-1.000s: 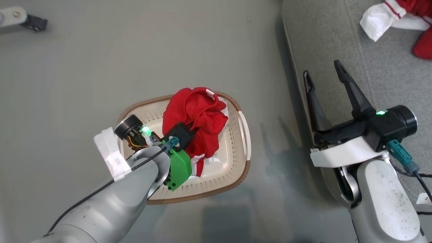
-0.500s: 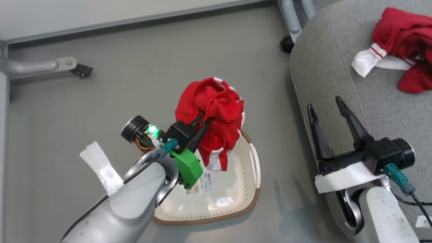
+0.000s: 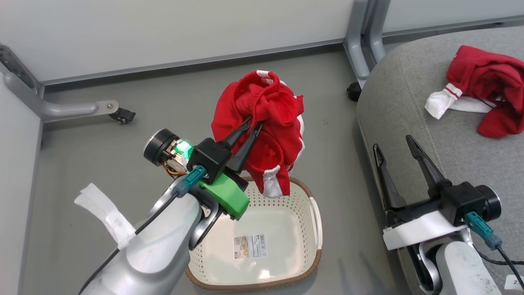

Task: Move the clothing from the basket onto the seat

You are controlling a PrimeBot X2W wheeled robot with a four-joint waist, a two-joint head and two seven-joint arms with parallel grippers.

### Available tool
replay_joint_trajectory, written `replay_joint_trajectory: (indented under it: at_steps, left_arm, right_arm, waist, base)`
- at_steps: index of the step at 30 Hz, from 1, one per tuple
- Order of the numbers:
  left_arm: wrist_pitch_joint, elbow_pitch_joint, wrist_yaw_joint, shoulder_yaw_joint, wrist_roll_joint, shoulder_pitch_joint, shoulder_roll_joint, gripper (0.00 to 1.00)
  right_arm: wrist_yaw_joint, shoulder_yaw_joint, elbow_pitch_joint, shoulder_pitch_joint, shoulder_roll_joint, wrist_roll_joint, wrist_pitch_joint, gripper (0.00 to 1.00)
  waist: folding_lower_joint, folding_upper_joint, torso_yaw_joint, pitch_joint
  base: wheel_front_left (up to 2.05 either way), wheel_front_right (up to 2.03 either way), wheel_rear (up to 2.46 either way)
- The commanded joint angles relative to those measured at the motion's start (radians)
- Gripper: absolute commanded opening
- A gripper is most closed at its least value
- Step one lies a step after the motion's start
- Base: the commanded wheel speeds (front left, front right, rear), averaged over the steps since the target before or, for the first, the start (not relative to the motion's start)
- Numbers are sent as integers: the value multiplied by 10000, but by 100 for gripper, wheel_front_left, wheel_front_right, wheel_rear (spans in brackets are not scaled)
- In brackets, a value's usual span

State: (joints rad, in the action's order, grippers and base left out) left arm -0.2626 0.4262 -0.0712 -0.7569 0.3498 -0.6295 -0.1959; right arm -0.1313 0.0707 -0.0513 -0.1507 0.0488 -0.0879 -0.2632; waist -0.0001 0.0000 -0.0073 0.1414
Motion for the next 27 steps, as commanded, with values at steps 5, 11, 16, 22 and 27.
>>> replay_joint_trajectory:
  at_steps: [5, 11, 16, 22, 27]
  left_arm:
    - [-31, -458, -58, 324, -241, 305, -19, 0]
    - [-31, -681, -92, 473, -357, 459, -49, 0]
    - [-31, -723, -140, 545, -429, 528, 23, 0]
    - [-31, -697, -224, 592, -543, 554, 119, 0]
    - [-31, -688, -290, 597, -627, 466, 218, 0]
  right_arm:
    - [11, -11, 8, 266, 31, -109, -24, 100]
    - [11, -13, -13, 381, 31, -162, -24, 100]
    - [11, 50, 88, 225, 31, -130, -24, 100]
    - [11, 463, 232, -327, 29, 26, -24, 100]
    - [11, 1304, 78, -911, 31, -88, -24, 100]
  waist:
    - [1, 0, 36, -138]
    - [1, 0, 24, -211]
    - [1, 0, 31, -324]
    - [1, 0, 110, -406]
    - [1, 0, 244, -367]
  base:
    - [0, 0, 0]
    - [0, 0, 0]
    - [0, 0, 0]
    - [0, 0, 0]
    - [0, 0, 0]
